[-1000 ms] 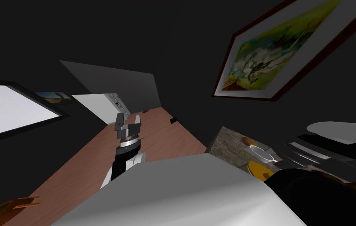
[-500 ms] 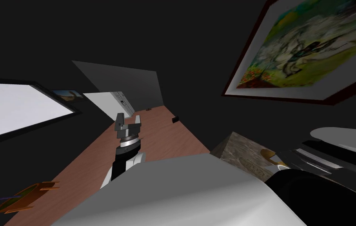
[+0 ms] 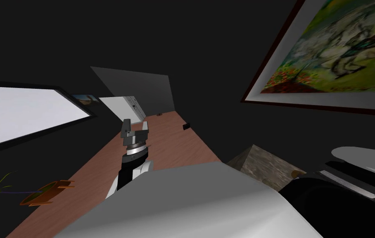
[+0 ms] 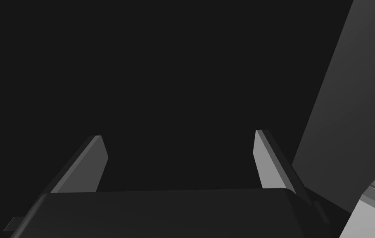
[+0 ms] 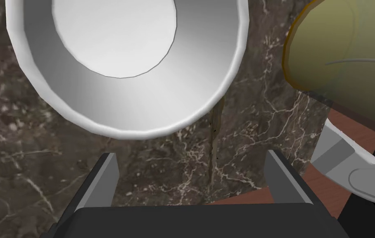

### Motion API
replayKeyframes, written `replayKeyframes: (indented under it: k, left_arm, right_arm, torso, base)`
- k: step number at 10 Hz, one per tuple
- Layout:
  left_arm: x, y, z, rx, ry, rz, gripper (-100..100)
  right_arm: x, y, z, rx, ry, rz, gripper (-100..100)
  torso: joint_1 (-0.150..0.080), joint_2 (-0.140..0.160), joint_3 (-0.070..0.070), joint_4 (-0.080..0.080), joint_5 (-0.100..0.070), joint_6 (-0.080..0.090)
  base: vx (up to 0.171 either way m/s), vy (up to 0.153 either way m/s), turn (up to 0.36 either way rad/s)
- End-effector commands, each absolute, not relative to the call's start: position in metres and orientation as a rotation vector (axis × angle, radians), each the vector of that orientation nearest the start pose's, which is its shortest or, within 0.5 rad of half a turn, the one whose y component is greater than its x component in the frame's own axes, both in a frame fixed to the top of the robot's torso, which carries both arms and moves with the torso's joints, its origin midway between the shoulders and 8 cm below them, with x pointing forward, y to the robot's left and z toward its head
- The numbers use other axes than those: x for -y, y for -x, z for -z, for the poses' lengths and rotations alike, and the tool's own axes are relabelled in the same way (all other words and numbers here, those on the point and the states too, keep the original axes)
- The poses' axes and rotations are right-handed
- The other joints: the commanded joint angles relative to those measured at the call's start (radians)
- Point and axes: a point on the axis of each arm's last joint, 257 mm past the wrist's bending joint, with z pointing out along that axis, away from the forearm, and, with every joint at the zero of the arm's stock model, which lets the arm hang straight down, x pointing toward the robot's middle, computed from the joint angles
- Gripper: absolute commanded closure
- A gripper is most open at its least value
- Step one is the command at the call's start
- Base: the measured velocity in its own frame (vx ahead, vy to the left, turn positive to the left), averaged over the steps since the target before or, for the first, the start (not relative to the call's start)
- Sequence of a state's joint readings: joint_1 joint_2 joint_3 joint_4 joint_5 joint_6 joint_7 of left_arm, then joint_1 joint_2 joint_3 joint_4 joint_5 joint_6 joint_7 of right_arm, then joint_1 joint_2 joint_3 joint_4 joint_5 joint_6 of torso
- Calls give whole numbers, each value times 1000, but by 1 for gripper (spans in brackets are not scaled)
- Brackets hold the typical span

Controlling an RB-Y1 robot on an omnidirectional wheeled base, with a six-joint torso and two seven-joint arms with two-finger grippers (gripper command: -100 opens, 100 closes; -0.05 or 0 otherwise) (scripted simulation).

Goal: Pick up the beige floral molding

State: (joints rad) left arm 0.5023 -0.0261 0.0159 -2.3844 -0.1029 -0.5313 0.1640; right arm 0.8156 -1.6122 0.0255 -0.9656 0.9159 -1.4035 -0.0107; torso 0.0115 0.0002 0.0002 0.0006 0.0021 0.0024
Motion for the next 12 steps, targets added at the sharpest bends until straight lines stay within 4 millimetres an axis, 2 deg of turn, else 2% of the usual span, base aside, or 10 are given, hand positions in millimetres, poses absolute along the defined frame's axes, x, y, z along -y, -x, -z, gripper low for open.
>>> replayKeyframes:
  k: [1, 2, 5, 6, 7, 10, 11, 12]
  left_arm:
    - [-268, -316, -74, -525, 557, 1400, 0]
    - [-268, -316, -74, -525, 557, 1400, 0]
    - [-268, -316, -74, -525, 557, 1400, 0]
    - [-268, -316, -74, -525, 557, 1400, 0]
    - [-268, -316, -74, -525, 557, 1400, 0]
    - [-268, -316, -74, -525, 557, 1400, 0]
    - [-268, -316, -74, -525, 557, 1400, 0]
    - [-268, -316, -74, -525, 557, 1400, 0]
  right_arm:
    - [608, 12, 271, -3079, 736, -660, -100]
    - [602, 20, 275, -3082, 724, -690, -100]
    - [602, 18, 274, -3082, 724, -685, -100]
    - [602, 19, 274, -3082, 724, -687, 0]
    - [597, 30, 287, -3083, 696, -698, -100]
    - [587, 47, 306, -3084, 654, -717, -100]
    - [589, 43, 302, -3083, 663, -714, -100]
    - [589, 44, 303, -3084, 662, -714, 100]
  torso:
    - [0, 0, 0, 0, 0, 0]
    - [-1, 0, 0, 0, 0, 0]
    - [1, 3, 2, 1, 1, 0]
    - [2, 3, 2, 1, 1, 0]
    - [2, 3, 2, 1, 1, 0]
    - [0, 3, 2, 1, 0, 0]
    - [0, 3, 2, 1, 0, 0]
    - [1, 3, 2, 1, 1, 0]
  base:
    - [43, -52, 100]
    - [29, -54, 68]
    - [2, -12, -2]
    - [0, 0, 0]
    - [0, -16, 118]
    - [-1, -31, 113]
    - [1, -13, 13]
    - [0, 0, 0]
